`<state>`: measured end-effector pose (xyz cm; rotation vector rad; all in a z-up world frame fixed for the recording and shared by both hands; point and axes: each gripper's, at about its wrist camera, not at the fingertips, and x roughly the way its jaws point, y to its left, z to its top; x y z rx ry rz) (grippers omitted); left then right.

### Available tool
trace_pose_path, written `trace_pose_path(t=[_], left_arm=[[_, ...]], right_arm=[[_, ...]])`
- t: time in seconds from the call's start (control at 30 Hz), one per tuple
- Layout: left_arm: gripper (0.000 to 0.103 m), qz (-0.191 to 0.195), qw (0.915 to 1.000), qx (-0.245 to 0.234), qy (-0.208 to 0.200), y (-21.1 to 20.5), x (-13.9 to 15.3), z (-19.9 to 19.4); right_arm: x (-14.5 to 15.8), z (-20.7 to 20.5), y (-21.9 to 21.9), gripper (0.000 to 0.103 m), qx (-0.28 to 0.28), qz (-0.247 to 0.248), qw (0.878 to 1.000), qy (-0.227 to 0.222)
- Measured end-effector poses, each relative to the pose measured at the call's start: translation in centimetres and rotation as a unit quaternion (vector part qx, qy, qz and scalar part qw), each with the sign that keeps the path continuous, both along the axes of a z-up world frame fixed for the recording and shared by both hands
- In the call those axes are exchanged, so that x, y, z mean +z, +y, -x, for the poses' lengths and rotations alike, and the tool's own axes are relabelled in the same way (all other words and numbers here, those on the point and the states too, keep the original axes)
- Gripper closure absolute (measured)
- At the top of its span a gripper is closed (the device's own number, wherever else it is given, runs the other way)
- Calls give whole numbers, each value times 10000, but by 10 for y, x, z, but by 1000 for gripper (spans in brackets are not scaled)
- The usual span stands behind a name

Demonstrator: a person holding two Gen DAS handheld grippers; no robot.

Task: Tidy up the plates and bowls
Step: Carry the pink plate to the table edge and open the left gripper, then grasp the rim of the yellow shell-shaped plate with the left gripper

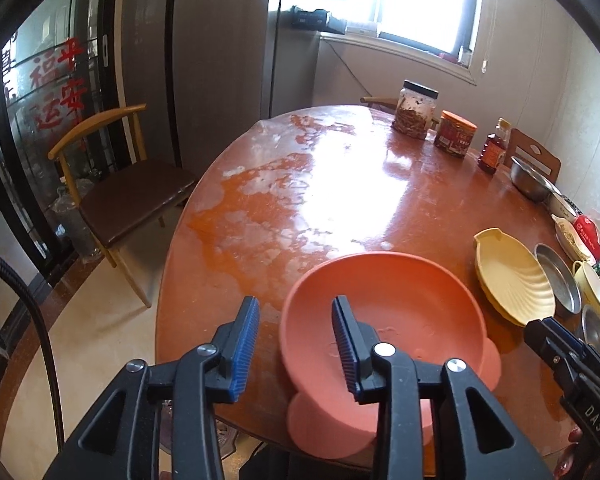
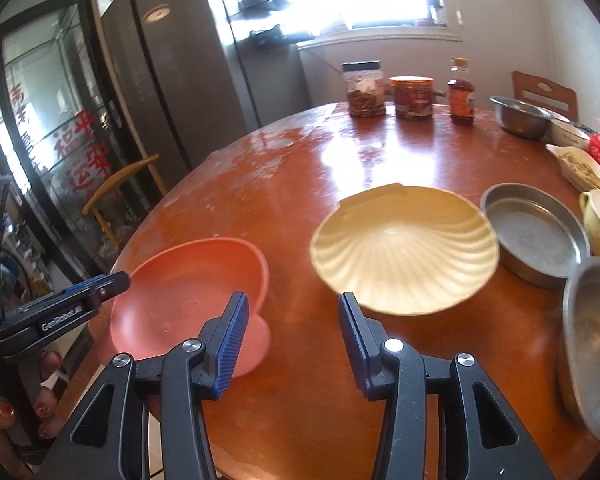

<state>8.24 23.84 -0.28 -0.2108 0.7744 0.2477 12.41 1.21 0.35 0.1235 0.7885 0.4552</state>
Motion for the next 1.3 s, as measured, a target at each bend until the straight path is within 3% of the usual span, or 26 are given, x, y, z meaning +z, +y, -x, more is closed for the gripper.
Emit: trace_pose_path(t=[0.13, 0.53, 0.83, 1.07, 1.13, 1.17, 1.23, 1.3], left_arm=[[61, -70, 9996, -264, -35, -24, 8, -5], [61, -289, 9920, -1216, 154, -102, 20, -52], [61, -294, 9843, -1586, 720, -135, -4, -116], [61, -290, 9790, -1756, 990, -142, -25, -143], [65, -329, 9769, -1813, 1078, -145, -30, -148], [75, -270, 9753, -1891, 1113, -146, -33, -152], [83, -140, 9738, -1977, 1115, -145, -34, -154], [86, -229, 9729, -2024, 1097, -147, -32, -154]], right_arm=[[4, 1, -27, 48, -337, -65, 9994, 19], [-4, -3, -59, 47, -784, -93, 9966, 241], [-11, -26, -58, 43, -1117, 91, 9932, 330], [-15, -47, -52, 37, -1339, 500, 9893, 294], [-16, -50, -50, 36, -1370, 568, 9886, 276], [-17, -52, -50, 36, -1363, 539, 9888, 287], [-19, -57, -49, 35, -1364, 576, 9885, 307], [-20, -62, -48, 35, -1390, 612, 9878, 347]])
